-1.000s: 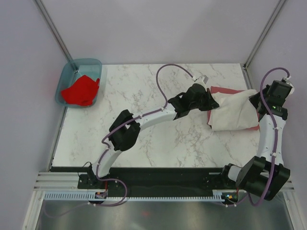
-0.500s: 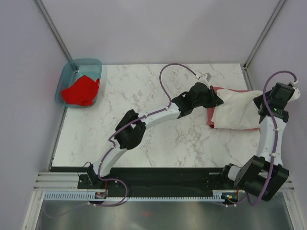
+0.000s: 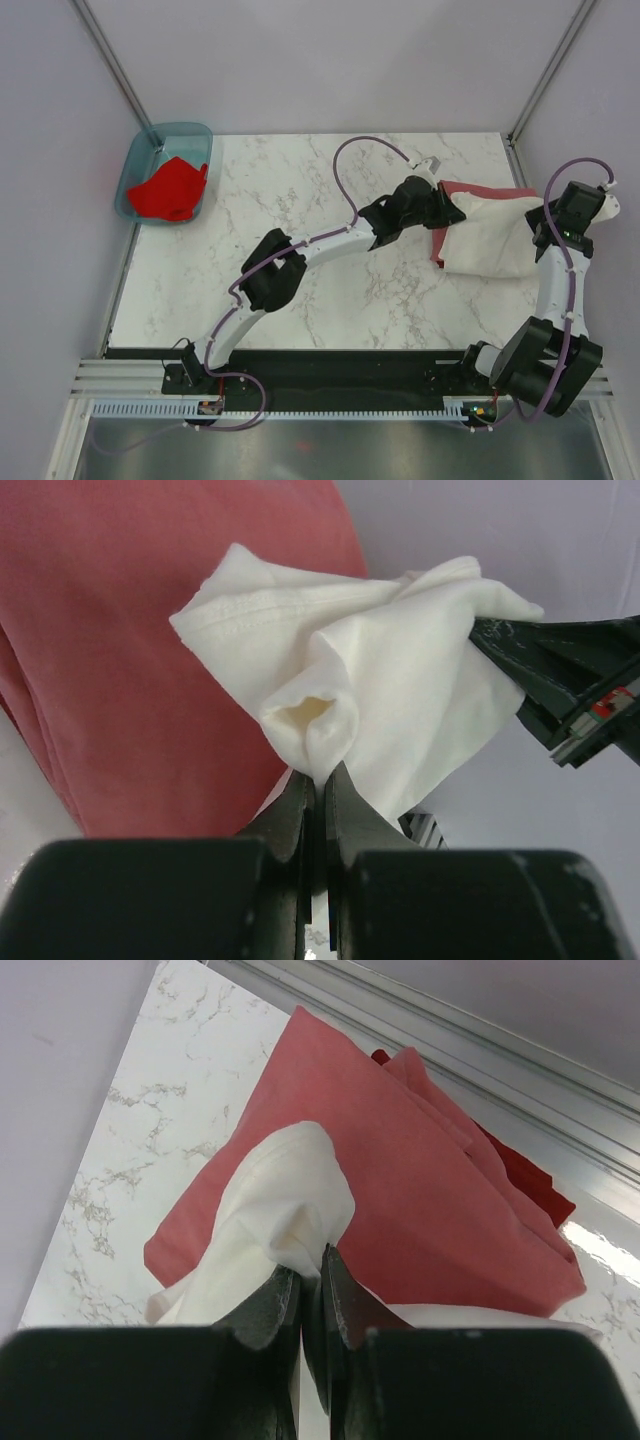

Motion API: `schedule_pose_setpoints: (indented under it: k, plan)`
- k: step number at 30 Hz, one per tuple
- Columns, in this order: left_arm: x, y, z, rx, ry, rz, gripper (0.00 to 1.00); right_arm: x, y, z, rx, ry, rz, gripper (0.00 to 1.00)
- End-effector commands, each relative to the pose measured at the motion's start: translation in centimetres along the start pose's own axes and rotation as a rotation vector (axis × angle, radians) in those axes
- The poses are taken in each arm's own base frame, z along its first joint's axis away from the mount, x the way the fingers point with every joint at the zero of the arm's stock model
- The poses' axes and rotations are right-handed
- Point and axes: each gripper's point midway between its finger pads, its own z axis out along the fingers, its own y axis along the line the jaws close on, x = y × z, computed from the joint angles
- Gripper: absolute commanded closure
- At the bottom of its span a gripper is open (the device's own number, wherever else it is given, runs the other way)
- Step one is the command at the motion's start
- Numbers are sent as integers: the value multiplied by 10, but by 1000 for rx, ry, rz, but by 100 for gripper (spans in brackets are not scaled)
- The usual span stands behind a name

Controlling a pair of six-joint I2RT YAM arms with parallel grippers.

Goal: Fold and stack the t-shirts
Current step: Neatly place the folded tshirt to the corner

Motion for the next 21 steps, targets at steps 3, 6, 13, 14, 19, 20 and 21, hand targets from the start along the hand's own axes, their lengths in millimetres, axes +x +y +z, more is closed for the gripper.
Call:
schedule_pose_setpoints:
  k: [3,6,13,14,19,20,21]
  plan:
    - [-56,-27,7,93,-124,19,98,-26,18,20,-59,-86,72,100]
    - [-74,-10,16,70,-181,26,98,-27,30,37,-101,-69,108,100]
    - [-93,39,44,80,-257,30,54,-18,47,91,-151,4,180,56]
    - [-81,55,53,75,-235,-3,45,-23,49,93,-151,-7,177,54]
    - [-78,62,52,67,-231,35,0,-45,43,83,-64,-71,144,10]
    - [-78,64,50,52,-235,54,0,-49,46,79,-62,-92,129,10]
    - [-88,53,44,62,-247,67,0,-58,52,67,-71,-131,101,10]
